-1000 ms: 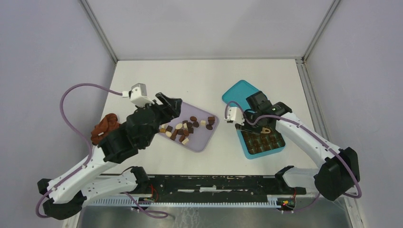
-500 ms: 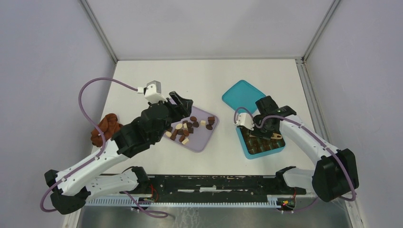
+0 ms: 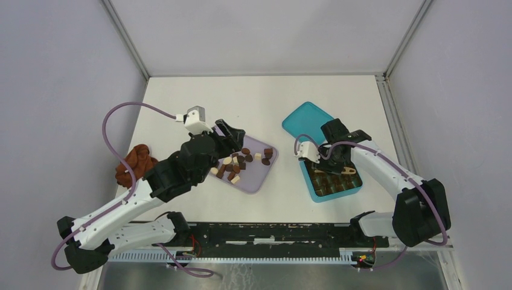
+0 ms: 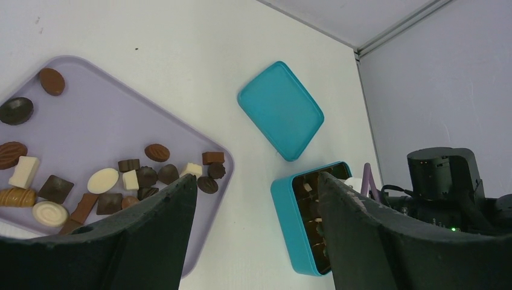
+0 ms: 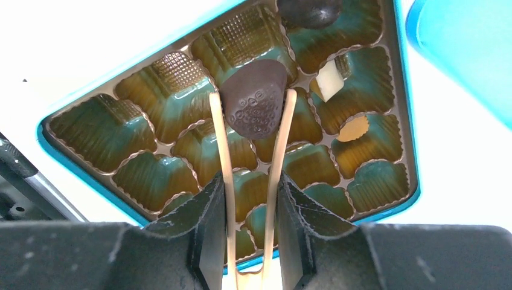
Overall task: Pack the chocolate
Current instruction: Place the fake chocolate in the packing box, then pick up the fake chocolate from the plate.
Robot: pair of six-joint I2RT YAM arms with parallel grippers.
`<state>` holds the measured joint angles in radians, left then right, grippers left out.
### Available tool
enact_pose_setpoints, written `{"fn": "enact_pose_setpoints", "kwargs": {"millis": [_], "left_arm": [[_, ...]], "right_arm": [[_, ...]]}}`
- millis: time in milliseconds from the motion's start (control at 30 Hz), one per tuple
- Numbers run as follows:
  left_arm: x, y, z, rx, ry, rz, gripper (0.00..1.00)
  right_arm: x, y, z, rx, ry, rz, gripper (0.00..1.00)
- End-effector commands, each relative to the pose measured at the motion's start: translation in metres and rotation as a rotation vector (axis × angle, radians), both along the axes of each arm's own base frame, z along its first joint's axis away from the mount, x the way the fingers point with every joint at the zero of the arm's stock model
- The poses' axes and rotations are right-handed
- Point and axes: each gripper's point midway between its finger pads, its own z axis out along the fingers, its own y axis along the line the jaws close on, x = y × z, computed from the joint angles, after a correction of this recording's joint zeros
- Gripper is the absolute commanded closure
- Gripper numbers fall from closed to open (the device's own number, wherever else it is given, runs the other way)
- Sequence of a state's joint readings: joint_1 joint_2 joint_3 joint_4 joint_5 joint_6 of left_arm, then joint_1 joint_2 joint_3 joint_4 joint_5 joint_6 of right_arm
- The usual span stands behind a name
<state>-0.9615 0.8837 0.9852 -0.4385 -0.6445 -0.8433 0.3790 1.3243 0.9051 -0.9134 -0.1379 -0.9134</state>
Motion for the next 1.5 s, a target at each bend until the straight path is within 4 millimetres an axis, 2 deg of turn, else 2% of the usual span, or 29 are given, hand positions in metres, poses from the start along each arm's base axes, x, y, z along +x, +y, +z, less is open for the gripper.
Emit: {"fn": "enact_pose_setpoints", "kwargs": {"millis": [0, 333, 567, 900, 1000, 1067, 1267, 1367, 1467], "left_arm": [[0.004, -0.003, 0.014, -0.048, -0.028, 0.014, 0.21], [0.003, 0.001, 0.013, -0.049, -0.027, 0.024, 0.21], [0.003, 0.001, 0.013, -0.048, -0.028, 0.025, 0.21], [0.002, 0.003, 0.017, -0.044, -0.033, 0.024, 0.21], [0.001, 0.009, 0.023, -0.023, -0.040, 0.032, 0.21], [-0.001, 0.016, 0.032, -0.010, -0.052, 0.044, 0.21], [-0.008, 0.044, 0.061, -0.013, -0.105, 0.094, 0.21], [-0.013, 0.054, 0.063, -0.035, -0.113, 0.108, 0.21], [-0.018, 0.061, 0.060, -0.071, -0.114, 0.119, 0.21]], "right_arm": [[0.011, 0.012, 0.009, 0.025, -0.031, 0.022, 0.65], [0.013, 0.014, 0.005, 0.004, -0.031, 0.021, 0.53], [0.013, 0.014, 0.007, 0.005, -0.033, 0.020, 0.53], [0.029, 0.030, 0.037, 0.059, -0.090, 0.033, 0.56], [0.038, 0.045, 0.048, 0.073, -0.113, 0.058, 0.56], [0.043, 0.062, 0.056, 0.083, -0.129, 0.090, 0.56], [0.050, 0.127, 0.067, 0.085, -0.153, 0.214, 0.56], [0.055, 0.154, 0.066, 0.054, -0.162, 0.250, 0.56], [0.065, 0.173, 0.062, 0.020, -0.162, 0.261, 0.56]]}}
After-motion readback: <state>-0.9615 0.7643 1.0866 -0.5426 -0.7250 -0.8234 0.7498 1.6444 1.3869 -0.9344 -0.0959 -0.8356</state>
